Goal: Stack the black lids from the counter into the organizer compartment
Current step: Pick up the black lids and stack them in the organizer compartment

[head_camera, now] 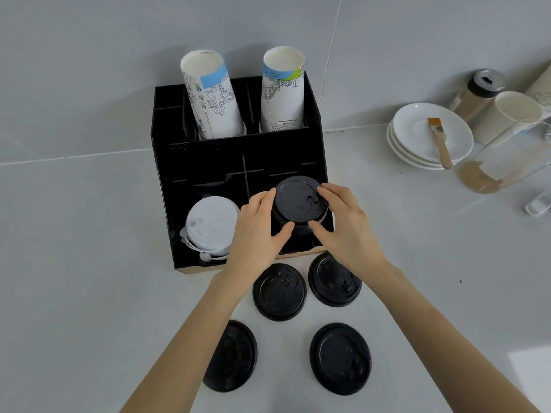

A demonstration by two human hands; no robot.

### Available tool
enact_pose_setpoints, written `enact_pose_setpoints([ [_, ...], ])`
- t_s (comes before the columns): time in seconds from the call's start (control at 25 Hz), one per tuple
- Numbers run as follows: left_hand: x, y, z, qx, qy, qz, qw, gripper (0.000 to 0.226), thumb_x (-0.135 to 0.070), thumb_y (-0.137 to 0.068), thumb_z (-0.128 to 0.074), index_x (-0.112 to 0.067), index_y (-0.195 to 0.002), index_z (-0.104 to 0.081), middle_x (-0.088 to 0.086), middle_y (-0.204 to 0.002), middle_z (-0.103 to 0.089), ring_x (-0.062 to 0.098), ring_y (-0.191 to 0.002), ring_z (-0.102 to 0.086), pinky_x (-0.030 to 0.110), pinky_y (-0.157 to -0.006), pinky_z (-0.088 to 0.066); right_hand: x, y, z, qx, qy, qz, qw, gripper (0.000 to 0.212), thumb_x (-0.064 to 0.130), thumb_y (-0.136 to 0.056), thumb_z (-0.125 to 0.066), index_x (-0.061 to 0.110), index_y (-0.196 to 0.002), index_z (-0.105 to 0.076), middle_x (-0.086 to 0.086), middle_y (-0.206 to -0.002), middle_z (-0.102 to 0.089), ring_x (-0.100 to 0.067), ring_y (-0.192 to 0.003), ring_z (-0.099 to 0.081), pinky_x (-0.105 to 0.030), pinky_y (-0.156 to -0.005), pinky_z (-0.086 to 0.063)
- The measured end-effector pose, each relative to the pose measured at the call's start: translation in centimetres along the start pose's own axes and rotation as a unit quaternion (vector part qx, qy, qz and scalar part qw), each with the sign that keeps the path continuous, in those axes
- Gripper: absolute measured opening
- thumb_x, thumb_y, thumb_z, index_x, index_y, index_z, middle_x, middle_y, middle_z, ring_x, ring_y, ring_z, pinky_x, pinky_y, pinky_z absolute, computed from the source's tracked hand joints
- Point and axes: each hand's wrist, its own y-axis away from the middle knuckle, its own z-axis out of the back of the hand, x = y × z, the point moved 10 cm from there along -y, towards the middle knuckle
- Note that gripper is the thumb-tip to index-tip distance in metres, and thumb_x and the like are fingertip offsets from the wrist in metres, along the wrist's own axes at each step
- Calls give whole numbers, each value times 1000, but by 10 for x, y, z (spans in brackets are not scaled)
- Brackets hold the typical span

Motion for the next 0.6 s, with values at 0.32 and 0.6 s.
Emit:
enact_pose_setpoints([
  [0.32, -4, 5, 3, 13, -11, 0, 1000, 69, -26, -85, -55, -14, -139, -15, 8, -147, -27, 24, -130, -31, 34, -105, -31, 5, 8, 1, -17, 2, 10, 1000, 54, 9, -81, -59, 11, -130, -36, -10, -139, -37, -25, -128, -34, -21, -97, -27],
  [0.6, 4, 44, 14, 1, 6, 4, 1000, 57, -25, -86, -53, -16, -135, -26, 8, -140, -38, 23, -127, -37, 35, -103, -34, 15, 41, 14, -39, -24, 14, 999, 55, 12, -84, -57, 16, -132, -32, -8, -140, -32, -20, -128, -35, -21, -97, -30],
])
